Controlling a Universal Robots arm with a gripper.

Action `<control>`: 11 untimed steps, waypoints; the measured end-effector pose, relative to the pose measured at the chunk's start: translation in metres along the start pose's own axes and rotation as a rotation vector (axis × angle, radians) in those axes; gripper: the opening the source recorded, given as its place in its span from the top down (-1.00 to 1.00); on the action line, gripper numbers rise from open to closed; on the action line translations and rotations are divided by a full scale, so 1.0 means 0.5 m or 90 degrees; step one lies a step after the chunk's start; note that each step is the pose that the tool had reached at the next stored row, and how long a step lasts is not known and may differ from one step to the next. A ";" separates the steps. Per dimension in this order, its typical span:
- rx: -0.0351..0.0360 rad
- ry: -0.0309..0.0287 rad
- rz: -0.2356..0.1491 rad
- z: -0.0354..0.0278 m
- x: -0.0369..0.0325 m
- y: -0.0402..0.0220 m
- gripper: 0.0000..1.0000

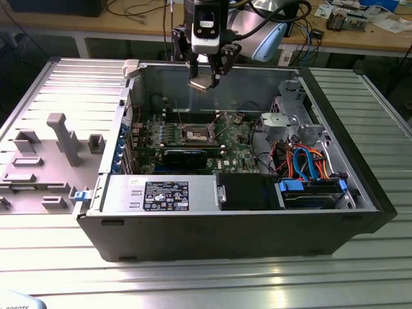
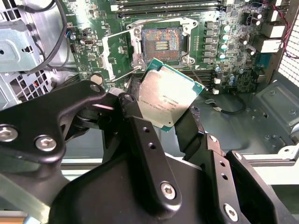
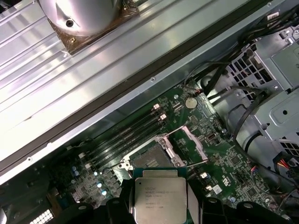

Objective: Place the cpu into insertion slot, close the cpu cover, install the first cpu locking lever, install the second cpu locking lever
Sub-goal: 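Place the cpu into insertion slot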

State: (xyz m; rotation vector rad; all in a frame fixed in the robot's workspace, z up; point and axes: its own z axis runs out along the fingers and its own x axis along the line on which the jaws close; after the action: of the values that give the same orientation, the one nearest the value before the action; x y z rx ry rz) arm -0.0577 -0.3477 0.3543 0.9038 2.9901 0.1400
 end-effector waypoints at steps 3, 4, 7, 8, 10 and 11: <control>-0.0001 -0.0005 0.006 0.000 0.000 0.000 -0.08; -0.0001 -0.0006 0.007 0.000 0.000 0.000 -0.08; -0.0001 -0.0011 0.012 0.001 0.000 0.000 -0.08; -0.0002 -0.0013 0.015 0.001 0.000 0.000 -0.08; -0.0002 -0.0018 0.020 0.001 0.000 0.000 -0.08; -0.0003 -0.0022 0.024 0.001 0.000 0.000 -0.08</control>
State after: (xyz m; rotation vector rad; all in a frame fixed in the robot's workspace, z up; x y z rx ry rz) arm -0.0577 -0.3477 0.3537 0.9596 2.9709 0.1396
